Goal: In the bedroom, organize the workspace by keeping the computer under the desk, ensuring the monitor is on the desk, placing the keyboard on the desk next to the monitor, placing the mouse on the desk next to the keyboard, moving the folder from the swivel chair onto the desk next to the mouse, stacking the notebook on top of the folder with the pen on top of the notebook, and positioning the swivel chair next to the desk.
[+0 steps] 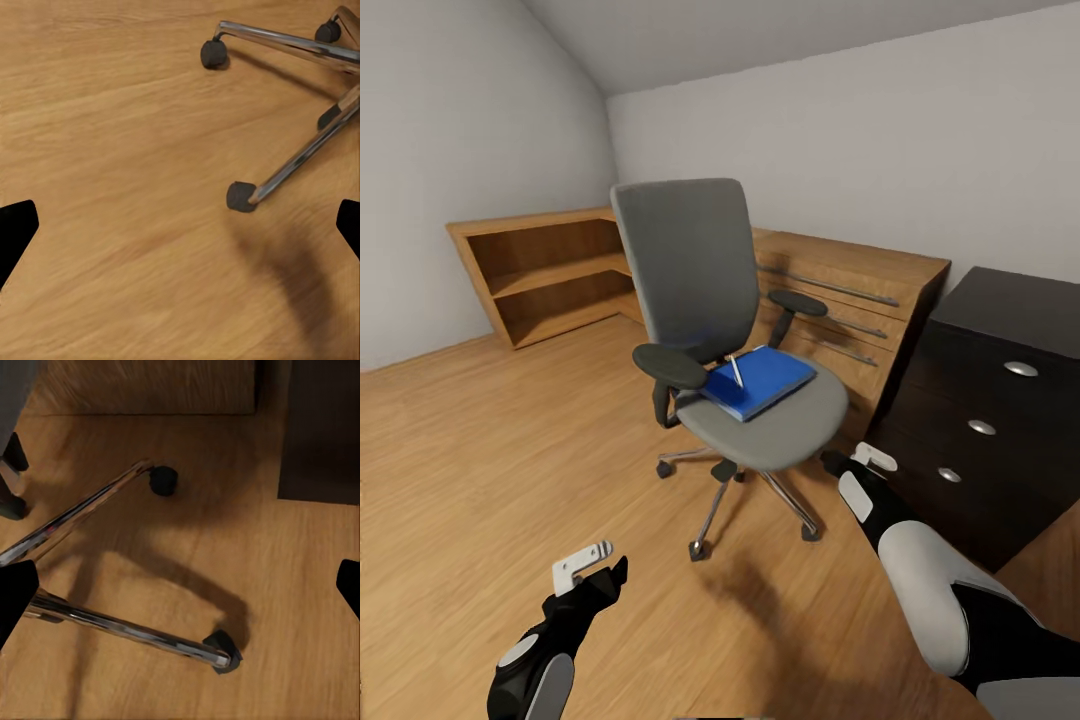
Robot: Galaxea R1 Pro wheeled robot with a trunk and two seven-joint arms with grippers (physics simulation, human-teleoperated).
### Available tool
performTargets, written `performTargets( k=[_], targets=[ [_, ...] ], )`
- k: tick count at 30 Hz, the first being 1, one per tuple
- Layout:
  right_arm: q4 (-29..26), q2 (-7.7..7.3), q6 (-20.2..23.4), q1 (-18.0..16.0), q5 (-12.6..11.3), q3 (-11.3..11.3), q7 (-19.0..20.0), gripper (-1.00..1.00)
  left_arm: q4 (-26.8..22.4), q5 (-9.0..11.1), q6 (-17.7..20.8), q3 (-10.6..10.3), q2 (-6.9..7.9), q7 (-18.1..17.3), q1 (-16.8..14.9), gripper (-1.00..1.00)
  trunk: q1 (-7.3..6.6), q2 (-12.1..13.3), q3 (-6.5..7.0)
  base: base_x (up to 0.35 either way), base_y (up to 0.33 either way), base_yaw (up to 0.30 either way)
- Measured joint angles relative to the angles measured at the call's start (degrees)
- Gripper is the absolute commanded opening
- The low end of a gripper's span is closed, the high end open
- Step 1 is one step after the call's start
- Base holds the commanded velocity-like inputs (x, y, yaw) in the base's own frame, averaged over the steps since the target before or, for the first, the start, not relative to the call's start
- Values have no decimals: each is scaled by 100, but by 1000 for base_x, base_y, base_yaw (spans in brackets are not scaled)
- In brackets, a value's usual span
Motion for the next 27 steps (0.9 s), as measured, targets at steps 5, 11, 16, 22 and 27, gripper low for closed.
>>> performTargets(
  k=[5,11,16,22,27],
  targets=[
    [1,2,-2,-1,-18,12,12,100,5,0,1,-1,1,0,0,100,0,0,0,321,0,261],
    [1,2,-2,-1,-18,10,12,100,14,0,2,0,2,0,0,100,0,0,0,322,0,274],
    [3,2,-1,1,-27,15,13,100,33,-4,0,0,2,0,-1,100,0,0,0,322,0,240],
    [3,2,-1,2,-37,15,30,100,36,-6,0,-1,0,0,-1,100,0,0,0,322,0,111],
    [0,2,-1,1,-36,20,31,100,37,-9,0,-2,1,0,-1,100,0,0,0,295,0,6]
  ],
)
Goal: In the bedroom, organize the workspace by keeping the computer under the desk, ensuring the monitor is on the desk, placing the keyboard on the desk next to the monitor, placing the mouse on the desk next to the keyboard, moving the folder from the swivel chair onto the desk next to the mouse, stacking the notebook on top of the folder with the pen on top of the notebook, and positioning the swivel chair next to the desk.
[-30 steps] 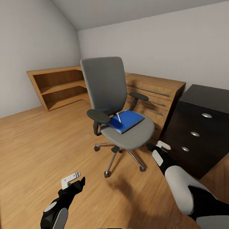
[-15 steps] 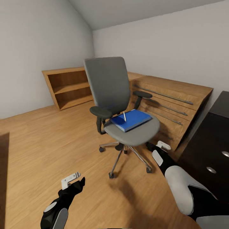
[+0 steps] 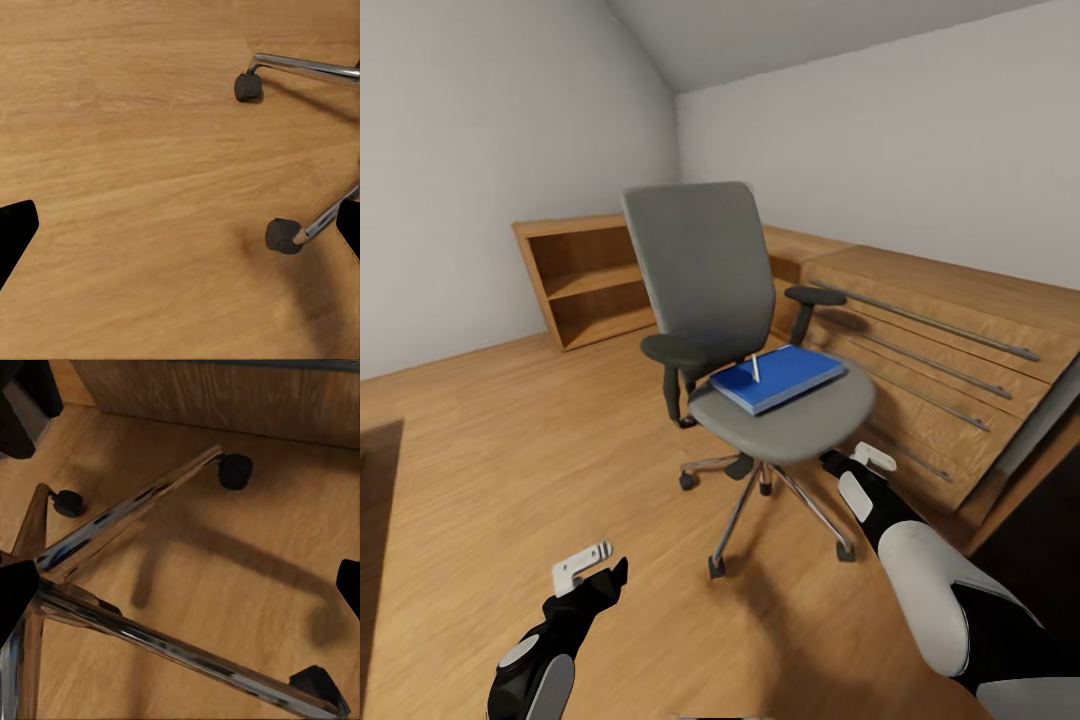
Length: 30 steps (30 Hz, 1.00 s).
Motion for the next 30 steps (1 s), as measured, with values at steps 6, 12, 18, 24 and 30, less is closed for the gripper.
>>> performTargets(
  k=[6,12,18,24,30],
  targets=[
    [-2,0,0,-1,-2,3,0,100,0,2,0,0,2,0,-1,100,3,0,0,64,0,1],
    [-3,-8,1,0,-4,3,6,100,1,6,0,-1,2,-3,-2,100,3,0,14,5,0,-96],
    [-3,-9,1,0,-6,3,8,100,1,8,0,-1,0,-8,-2,100,6,0,49,-129,0,-179],
    [4,-9,1,0,-7,3,8,100,1,8,0,-1,1,-9,-2,100,6,0,85,-326,0,-191],
    [13,-10,1,0,-7,3,8,100,2,8,0,-1,-1,-9,-2,100,7,0,122,-339,0,-218]
  ],
)
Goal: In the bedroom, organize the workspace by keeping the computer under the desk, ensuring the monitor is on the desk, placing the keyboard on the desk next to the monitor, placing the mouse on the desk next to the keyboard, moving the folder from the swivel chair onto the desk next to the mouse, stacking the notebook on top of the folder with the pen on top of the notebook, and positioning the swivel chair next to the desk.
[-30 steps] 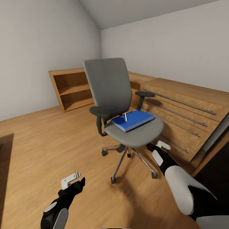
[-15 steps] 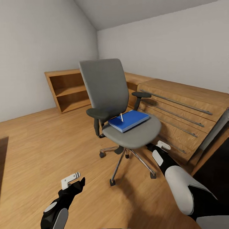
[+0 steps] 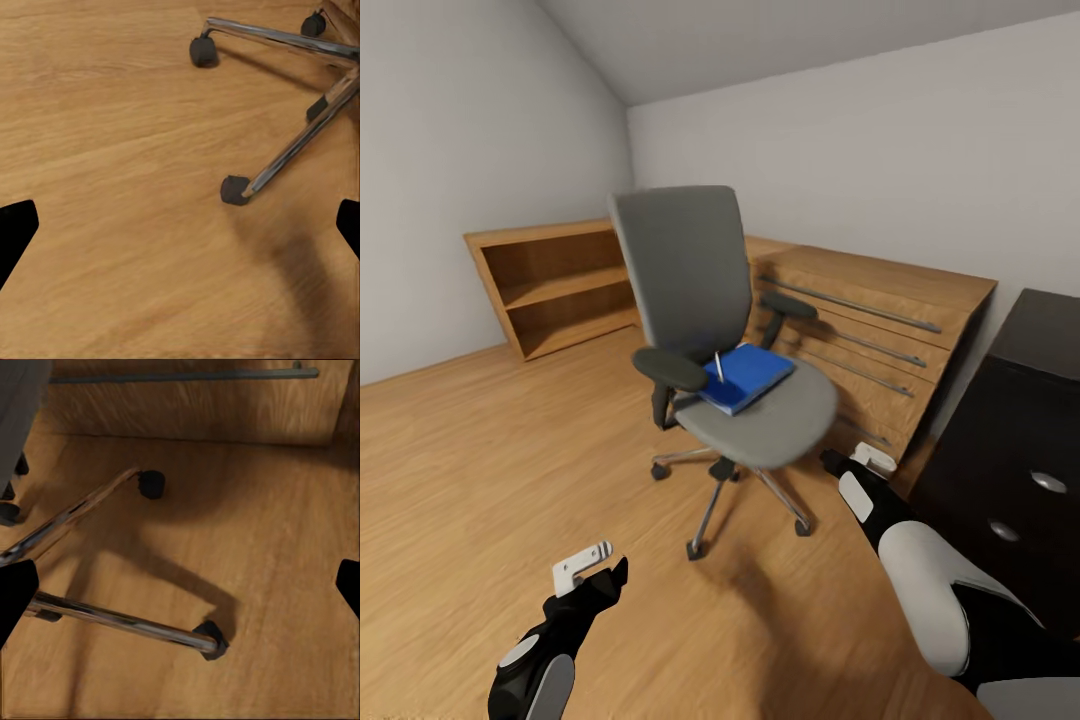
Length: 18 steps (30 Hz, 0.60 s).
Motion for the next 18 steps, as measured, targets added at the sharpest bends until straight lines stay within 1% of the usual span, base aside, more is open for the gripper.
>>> performTargets(
  k=[7,18],
  targets=[
    [-2,0,0,0,0,0,0,100,0,4,0,0,0,0,0,100,-1,0,43,-285,0,-234],
    [-7,0,0,0,0,0,0,100,0,4,0,0,0,0,0,100,-2,0,111,-170,0,-235]
  ],
)
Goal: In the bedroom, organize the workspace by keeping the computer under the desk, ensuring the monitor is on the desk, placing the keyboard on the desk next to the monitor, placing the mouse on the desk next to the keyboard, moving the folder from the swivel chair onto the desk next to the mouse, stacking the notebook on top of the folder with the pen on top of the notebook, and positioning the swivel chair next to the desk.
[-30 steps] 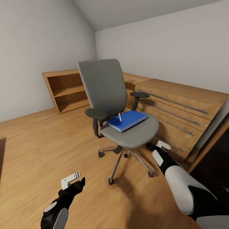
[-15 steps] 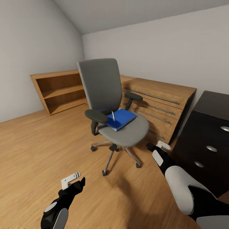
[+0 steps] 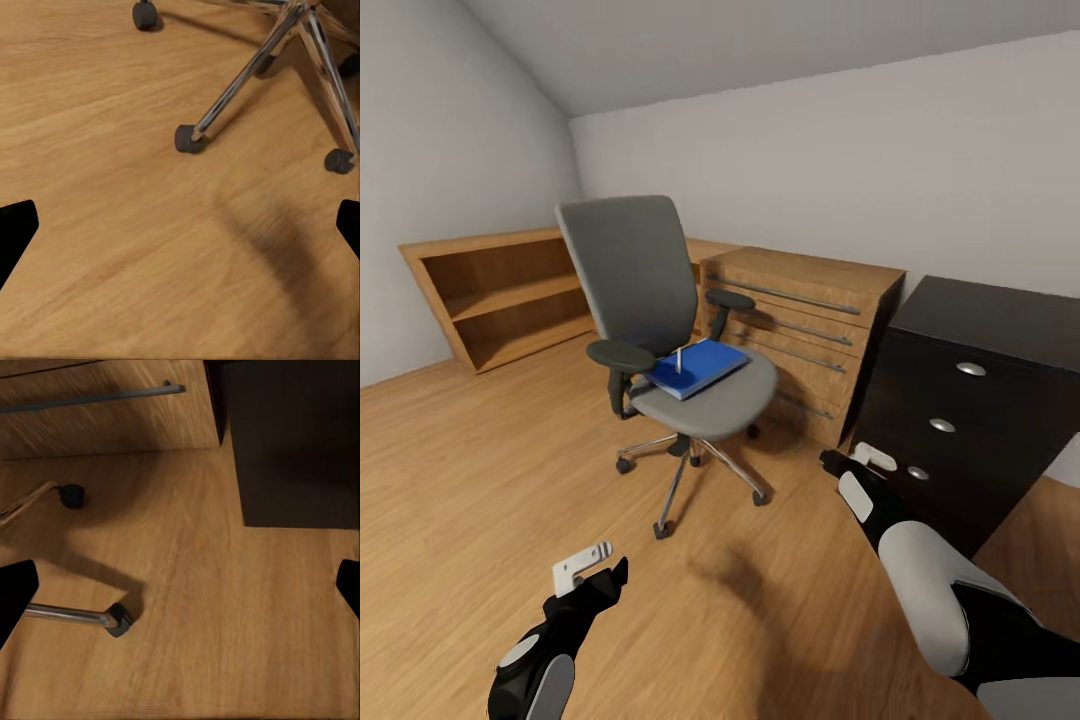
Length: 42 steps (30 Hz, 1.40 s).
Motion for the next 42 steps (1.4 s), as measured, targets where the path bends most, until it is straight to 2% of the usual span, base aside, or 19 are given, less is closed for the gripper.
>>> performTargets(
  k=[27,42],
  targets=[
    [-1,0,0,0,0,0,0,100,-8,5,17,0,0,-17,0,100,-1,0,162,-21,0,-239],
    [-1,0,0,0,0,0,6,100,-8,5,16,0,3,-12,0,100,0,0,249,-264,0,-244]
  ],
)
